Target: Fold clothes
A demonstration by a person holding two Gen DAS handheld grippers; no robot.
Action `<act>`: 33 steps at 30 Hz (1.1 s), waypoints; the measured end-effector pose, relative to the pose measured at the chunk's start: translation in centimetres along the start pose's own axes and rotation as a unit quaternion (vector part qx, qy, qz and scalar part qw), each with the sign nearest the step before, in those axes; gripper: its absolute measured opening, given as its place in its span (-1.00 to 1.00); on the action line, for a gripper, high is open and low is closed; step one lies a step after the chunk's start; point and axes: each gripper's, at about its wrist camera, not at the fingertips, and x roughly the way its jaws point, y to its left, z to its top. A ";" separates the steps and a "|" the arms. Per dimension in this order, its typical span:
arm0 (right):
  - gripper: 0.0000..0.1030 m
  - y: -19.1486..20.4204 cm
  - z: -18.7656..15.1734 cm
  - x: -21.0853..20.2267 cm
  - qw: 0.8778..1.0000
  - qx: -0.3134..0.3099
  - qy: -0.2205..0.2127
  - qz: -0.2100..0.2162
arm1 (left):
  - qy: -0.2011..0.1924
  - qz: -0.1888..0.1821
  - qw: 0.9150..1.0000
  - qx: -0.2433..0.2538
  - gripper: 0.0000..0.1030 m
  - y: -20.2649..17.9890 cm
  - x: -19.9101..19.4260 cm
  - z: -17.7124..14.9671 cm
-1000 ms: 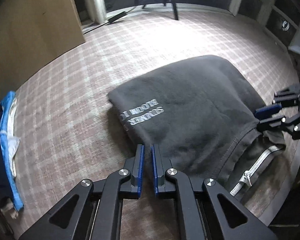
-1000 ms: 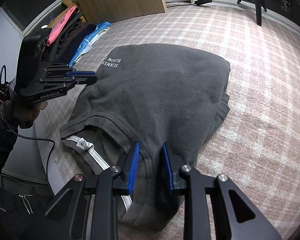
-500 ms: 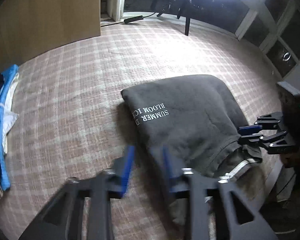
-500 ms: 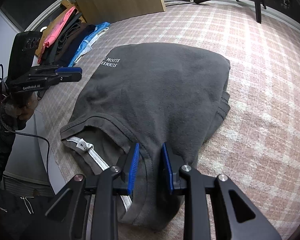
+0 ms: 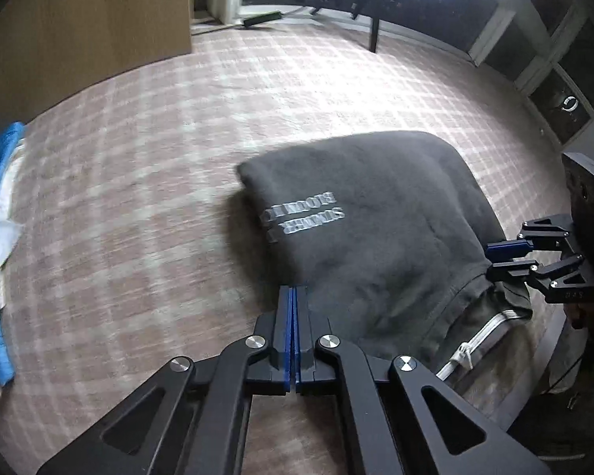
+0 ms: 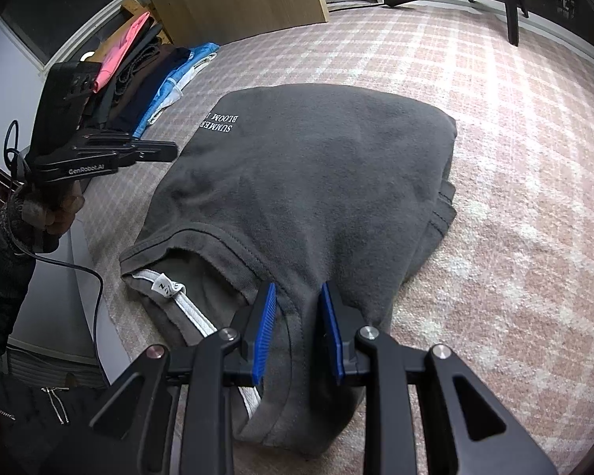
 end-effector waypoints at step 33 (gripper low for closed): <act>-0.44 2.0 -3.0 -3.3 1.000 0.001 0.000 -0.032 | 0.034 -0.055 0.994 0.086 -0.18 -7.6 0.5 -6.1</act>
